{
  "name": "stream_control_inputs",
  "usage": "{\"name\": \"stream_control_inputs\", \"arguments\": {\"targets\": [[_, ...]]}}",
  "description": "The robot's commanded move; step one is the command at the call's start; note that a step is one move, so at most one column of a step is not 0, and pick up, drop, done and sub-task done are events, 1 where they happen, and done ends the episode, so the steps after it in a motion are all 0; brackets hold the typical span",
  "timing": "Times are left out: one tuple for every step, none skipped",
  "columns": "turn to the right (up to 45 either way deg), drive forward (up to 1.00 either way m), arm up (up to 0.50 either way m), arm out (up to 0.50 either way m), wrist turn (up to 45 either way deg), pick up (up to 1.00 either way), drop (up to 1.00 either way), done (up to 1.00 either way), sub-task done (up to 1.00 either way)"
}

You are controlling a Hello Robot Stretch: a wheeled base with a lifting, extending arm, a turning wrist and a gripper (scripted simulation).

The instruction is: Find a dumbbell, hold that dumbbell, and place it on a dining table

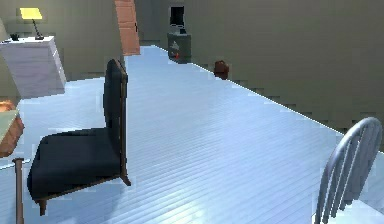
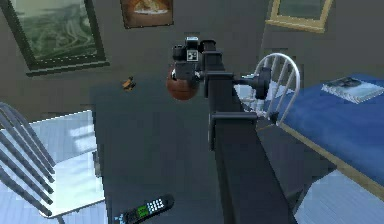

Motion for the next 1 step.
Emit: {"name": "stream_control_inputs", "arguments": {"targets": [[0.0, 0.0, -0.02, 0.0, 0.0, 0.0, 0.0, 0.0, 0.0]]}}
